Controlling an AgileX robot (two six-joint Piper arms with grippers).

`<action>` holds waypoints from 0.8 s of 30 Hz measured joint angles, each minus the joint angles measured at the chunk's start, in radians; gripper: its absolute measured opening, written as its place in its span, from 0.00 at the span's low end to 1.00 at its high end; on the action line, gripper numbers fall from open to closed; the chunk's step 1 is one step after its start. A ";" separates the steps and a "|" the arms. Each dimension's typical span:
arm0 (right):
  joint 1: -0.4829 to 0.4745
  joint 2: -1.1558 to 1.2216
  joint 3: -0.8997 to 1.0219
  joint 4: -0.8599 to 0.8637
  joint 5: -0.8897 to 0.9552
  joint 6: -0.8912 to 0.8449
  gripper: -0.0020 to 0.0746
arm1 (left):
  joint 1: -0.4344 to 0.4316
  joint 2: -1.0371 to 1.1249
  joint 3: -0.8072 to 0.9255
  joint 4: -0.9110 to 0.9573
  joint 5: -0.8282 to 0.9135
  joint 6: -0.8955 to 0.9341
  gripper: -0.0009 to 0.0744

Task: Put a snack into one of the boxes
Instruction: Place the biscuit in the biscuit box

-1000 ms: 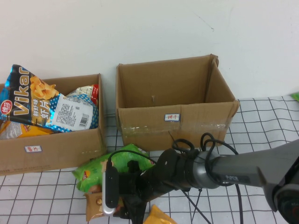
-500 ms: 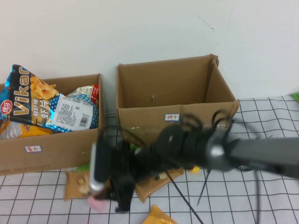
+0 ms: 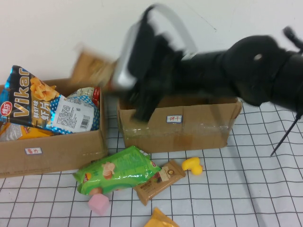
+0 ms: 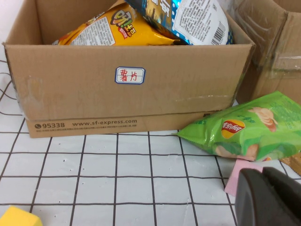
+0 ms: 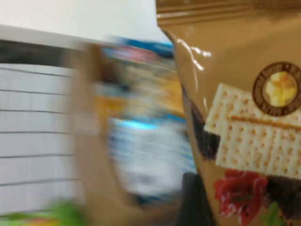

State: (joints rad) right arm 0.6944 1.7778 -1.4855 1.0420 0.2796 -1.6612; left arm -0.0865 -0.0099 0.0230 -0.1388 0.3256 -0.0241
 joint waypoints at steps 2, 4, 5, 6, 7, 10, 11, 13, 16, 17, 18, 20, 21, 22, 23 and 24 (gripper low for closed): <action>-0.044 0.010 0.000 0.023 -0.108 0.005 0.65 | 0.000 0.000 0.000 0.000 0.000 0.000 0.01; -0.081 0.035 0.000 0.065 -0.223 0.007 0.65 | 0.000 0.000 0.000 0.000 0.000 0.000 0.01; -0.094 0.048 0.000 0.085 -0.264 0.007 0.65 | 0.000 0.000 0.000 0.000 0.000 0.000 0.01; -0.109 0.065 0.000 0.108 -0.306 0.007 0.65 | 0.000 0.000 0.000 0.000 0.000 0.000 0.01; -0.123 0.083 0.000 0.127 -0.332 0.007 0.65 | 0.000 0.000 0.000 0.000 0.000 0.000 0.01; -0.153 0.140 0.000 0.151 -0.349 0.009 0.65 | 0.000 0.000 0.000 0.000 0.000 0.000 0.01; -0.156 0.155 0.000 0.153 -0.350 0.009 0.65 | 0.000 0.000 0.000 0.000 0.000 0.000 0.01; -0.160 0.191 0.000 0.153 -0.351 0.009 0.65 | 0.000 0.000 0.000 0.000 0.000 0.000 0.01; -0.160 0.233 -0.001 0.157 -0.351 0.009 0.65 | 0.000 0.000 0.000 0.000 0.000 0.000 0.01; -0.161 0.248 -0.005 0.160 -0.351 0.009 0.65 | 0.000 0.000 0.000 0.000 0.000 0.000 0.01; -0.166 0.260 -0.010 0.165 -0.351 0.009 0.65 | 0.000 0.000 0.000 0.000 0.000 0.000 0.01; -0.171 0.277 -0.017 0.196 -0.359 0.009 0.65 | 0.000 0.000 0.000 0.000 0.000 0.000 0.01; -0.173 0.280 -0.020 0.219 -0.373 0.009 0.66 | 0.000 0.000 0.000 0.000 0.000 0.000 0.01; -0.176 0.280 -0.021 0.242 -0.388 0.009 0.67 | 0.000 0.000 0.000 0.000 0.000 0.000 0.01; -0.176 0.280 -0.021 0.264 -0.402 0.009 0.68 | 0.000 0.000 0.000 0.000 0.000 0.000 0.01; -0.176 0.275 -0.022 0.289 -0.412 0.009 0.68 | 0.000 0.000 0.000 0.000 0.000 0.000 0.01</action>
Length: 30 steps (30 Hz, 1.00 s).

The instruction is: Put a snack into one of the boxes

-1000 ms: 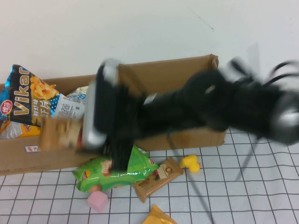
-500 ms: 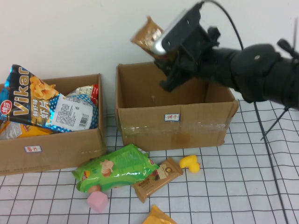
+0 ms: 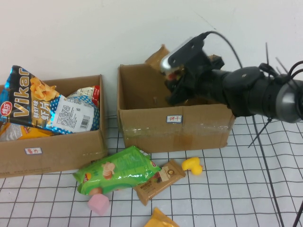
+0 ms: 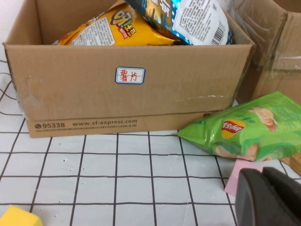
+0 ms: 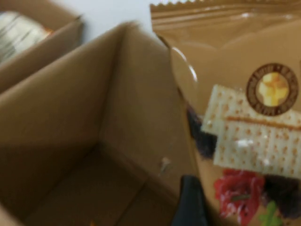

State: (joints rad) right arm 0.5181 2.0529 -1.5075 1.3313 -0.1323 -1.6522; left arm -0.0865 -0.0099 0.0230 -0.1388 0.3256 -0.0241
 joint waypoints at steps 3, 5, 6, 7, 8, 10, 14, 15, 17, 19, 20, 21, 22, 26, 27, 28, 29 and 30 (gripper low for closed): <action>-0.002 -0.036 0.000 0.077 -0.005 -0.012 0.67 | 0.000 0.000 0.000 0.000 0.000 0.000 0.01; -0.002 -0.078 0.000 0.118 0.015 -0.035 0.62 | 0.000 0.000 0.000 0.000 0.000 0.000 0.01; -0.002 -0.107 0.000 0.133 0.032 -0.048 0.58 | 0.000 0.000 0.000 0.000 0.000 0.000 0.01; -0.002 -0.137 0.000 0.141 0.047 -0.062 0.52 | 0.000 0.000 0.000 0.000 0.000 0.000 0.01; -0.002 -0.162 -0.002 0.150 0.056 -0.078 0.47 | 0.000 0.000 0.000 0.000 0.000 0.000 0.01; -0.002 -0.217 -0.004 0.154 0.061 -0.127 0.33 | 0.000 0.000 0.000 0.000 0.000 0.000 0.01; -0.002 -0.295 0.009 0.239 0.043 -0.188 0.12 | 0.000 0.000 0.000 0.000 0.000 0.000 0.01; -0.002 -0.318 0.024 0.269 0.043 -0.198 0.08 | 0.000 0.000 0.000 0.000 0.000 0.000 0.01; -0.002 -0.373 0.068 0.316 0.054 -0.216 0.05 | 0.000 0.000 0.000 0.000 0.000 0.000 0.01; -0.002 -0.450 0.120 0.348 0.090 -0.223 0.04 | 0.000 0.000 0.000 0.000 0.000 0.000 0.01; -0.002 -0.486 0.144 0.355 0.107 -0.225 0.03 | 0.000 0.000 0.000 0.000 0.000 0.000 0.01; -0.002 -0.535 0.176 0.360 0.132 -0.227 0.03 | 0.000 0.000 0.000 0.000 0.000 0.000 0.01; -0.002 -0.586 0.211 0.359 0.160 -0.229 0.03 | 0.000 0.000 0.000 0.000 0.000 0.000 0.01; -0.002 -0.784 0.352 0.360 0.295 -0.233 0.03 | 0.000 0.000 0.000 0.000 0.000 0.000 0.01; -0.002 -0.834 0.393 0.360 0.333 -0.235 0.03 | 0.000 0.000 0.000 0.000 0.000 0.000 0.01; -0.002 -0.883 0.434 0.360 0.368 -0.238 0.03 | 0.000 0.000 0.000 0.000 0.000 0.000 0.01; -0.002 -0.931 0.474 0.358 0.402 -0.240 0.03 | 0.000 0.000 0.000 0.000 0.000 0.000 0.01; -0.002 -0.970 0.514 0.356 0.431 -0.243 0.03 | 0.000 0.000 0.000 0.000 0.000 0.000 0.01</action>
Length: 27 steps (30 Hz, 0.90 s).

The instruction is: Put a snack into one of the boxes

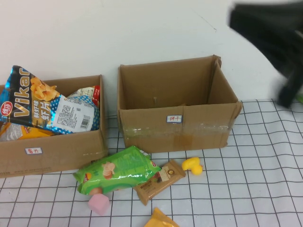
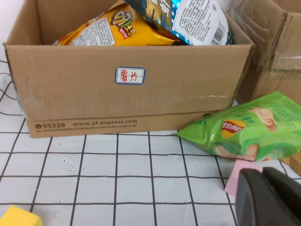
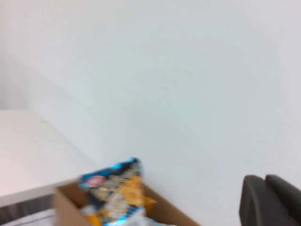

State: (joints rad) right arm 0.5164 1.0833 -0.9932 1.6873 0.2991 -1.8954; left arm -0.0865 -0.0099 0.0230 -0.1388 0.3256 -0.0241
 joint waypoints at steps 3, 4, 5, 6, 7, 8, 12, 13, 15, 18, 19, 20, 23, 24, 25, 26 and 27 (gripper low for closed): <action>0.000 -0.142 0.107 -0.005 0.050 -0.001 0.03 | 0.000 0.000 0.000 0.000 0.000 0.000 0.01; 0.000 -0.187 0.143 -0.006 0.059 -0.001 0.03 | 0.000 0.000 0.000 0.000 0.000 0.000 0.01; 0.000 -0.230 0.177 -0.006 0.064 -0.002 0.03 | 0.000 0.000 0.000 0.000 0.000 0.000 0.01; 0.000 -0.255 0.203 -0.006 0.068 -0.002 0.03 | 0.000 0.000 0.000 0.000 0.000 0.000 0.01; 0.000 -0.302 0.235 -0.006 0.070 -0.002 0.03 | 0.000 0.000 0.000 0.000 0.000 0.000 0.01; 0.000 -0.340 0.266 -0.007 0.070 -0.002 0.03 | 0.000 0.000 0.000 0.000 0.000 0.000 0.01; 0.000 -0.468 0.383 -0.009 0.020 0.051 0.03 | 0.000 0.000 0.000 0.000 0.000 0.000 0.01; 0.000 -0.501 0.416 -0.009 -0.009 0.062 0.03 | 0.000 0.000 0.000 0.000 0.000 0.000 0.01; 0.000 -0.559 0.475 -0.009 -0.045 0.071 0.03 | 0.000 0.000 0.000 0.000 0.000 0.000 0.01; 0.000 -0.641 0.564 -0.010 -0.067 0.076 0.03 | 0.000 0.000 0.000 0.000 0.000 0.000 0.01; 0.000 -0.669 0.587 -0.019 -0.072 0.071 0.03 | 0.000 0.000 0.000 0.000 0.000 0.000 0.01; 0.000 -0.692 0.604 -0.028 -0.077 0.066 0.03 | 0.000 0.000 0.000 0.000 0.000 0.000 0.01; 0.000 -0.772 0.650 -0.063 -0.112 0.051 0.03 | 0.000 0.000 0.000 0.000 0.000 0.000 0.01; 0.000 -0.796 0.659 -0.074 -0.124 0.047 0.03 | 0.000 0.000 0.000 0.000 0.000 0.000 0.01; 0.000 -0.817 0.667 -0.086 -0.139 0.046 0.03 | 0.000 0.000 0.000 0.000 0.000 0.000 0.01; 0.000 -0.836 0.675 -0.098 -0.153 0.045 0.03 | 0.000 0.000 0.000 0.000 0.000 0.000 0.01; 0.000 -0.849 0.677 -0.105 -0.164 0.045 0.03 | 0.000 0.000 0.000 0.000 0.000 0.000 0.01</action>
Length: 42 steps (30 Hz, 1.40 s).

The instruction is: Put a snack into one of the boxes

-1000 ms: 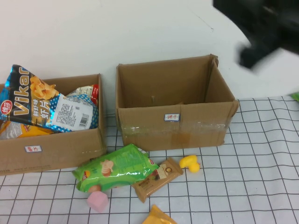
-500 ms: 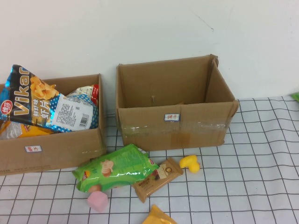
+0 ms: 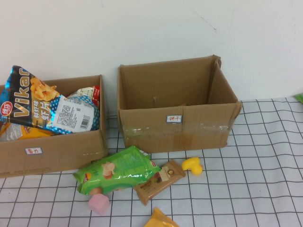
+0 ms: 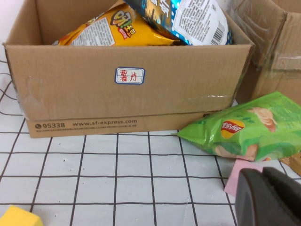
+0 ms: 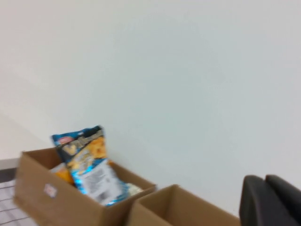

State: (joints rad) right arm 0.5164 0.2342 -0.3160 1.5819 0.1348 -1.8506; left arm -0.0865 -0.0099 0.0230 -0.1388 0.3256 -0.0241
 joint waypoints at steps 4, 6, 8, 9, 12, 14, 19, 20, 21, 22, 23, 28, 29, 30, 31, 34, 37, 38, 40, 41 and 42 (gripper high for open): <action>0.000 -0.026 0.023 -0.007 -0.069 0.000 0.03 | 0.000 0.000 0.000 0.000 0.000 0.000 0.01; 0.000 -0.030 0.051 -0.040 -0.123 0.031 0.03 | 0.000 0.000 0.000 0.000 0.000 0.000 0.01; -0.006 -0.032 0.095 -0.162 -0.211 0.141 0.03 | 0.000 0.000 0.000 0.000 0.000 0.000 0.01; -0.015 -0.032 0.116 -0.242 -0.249 0.212 0.03 | 0.000 0.000 0.000 0.000 0.000 0.000 0.01; -0.058 -0.032 0.200 -0.601 -0.338 0.599 0.03 | 0.000 0.000 0.000 -0.002 0.000 0.000 0.01; -0.114 -0.041 0.243 -0.880 -0.318 0.960 0.03 | 0.000 0.000 0.000 -0.002 0.000 0.000 0.01; -0.269 -0.116 0.273 -1.497 -0.044 1.676 0.03 | 0.000 0.000 0.000 -0.002 0.000 0.000 0.01; -0.296 -0.133 0.274 -1.588 0.013 1.757 0.03 | 0.000 0.000 0.000 -0.002 0.000 0.000 0.01; -0.315 -0.148 0.276 -1.640 0.058 1.800 0.03 | 0.000 0.000 0.000 -0.002 0.000 0.000 0.01; -0.336 -0.168 0.276 -1.683 0.091 1.836 0.03 | 0.000 0.000 0.000 -0.002 0.000 0.000 0.01; -0.354 -0.187 0.276 -1.710 0.114 1.858 0.03 | 0.000 0.000 0.000 -0.002 0.000 0.000 0.01; -0.425 -0.242 0.276 -1.741 0.217 1.896 0.02 | 0.000 0.000 0.000 -0.004 0.000 0.000 0.01; -0.442 -0.243 0.276 -1.741 0.240 1.898 0.02 | 0.000 0.000 0.000 -0.004 0.000 0.000 0.01; -0.456 -0.243 0.276 -1.741 0.265 1.897 0.03 | 0.000 0.000 0.000 -0.004 0.000 0.000 0.01; -0.473 -0.243 0.285 -1.741 0.274 1.897 0.02 | 0.000 0.000 0.000 -0.004 0.000 0.000 0.01; -0.507 -0.243 0.328 -1.741 0.251 1.898 0.03 | 0.000 0.000 0.000 -0.004 0.000 0.000 0.01; -0.519 -0.244 0.335 -1.735 0.236 1.903 0.02 | 0.000 0.000 0.000 -0.004 0.000 0.000 0.01; -0.519 -0.244 0.335 -1.735 0.236 1.906 0.02 | 0.000 0.000 0.000 -0.004 0.002 0.000 0.01; -0.519 -0.244 0.335 -1.735 0.235 1.926 0.02 | 0.000 0.000 0.000 -0.005 0.004 0.000 0.01; -0.519 -0.244 0.335 -1.735 0.235 1.933 0.02 | 0.000 0.000 0.000 -0.005 0.004 0.000 0.01; -0.519 -0.244 0.335 -1.735 0.234 1.938 0.02 | 0.000 0.000 0.000 -0.005 0.004 0.000 0.01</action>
State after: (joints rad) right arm -0.0021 -0.0098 0.0191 -0.1528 0.3685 0.0874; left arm -0.0865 -0.0099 0.0230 -0.1441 0.3293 -0.0241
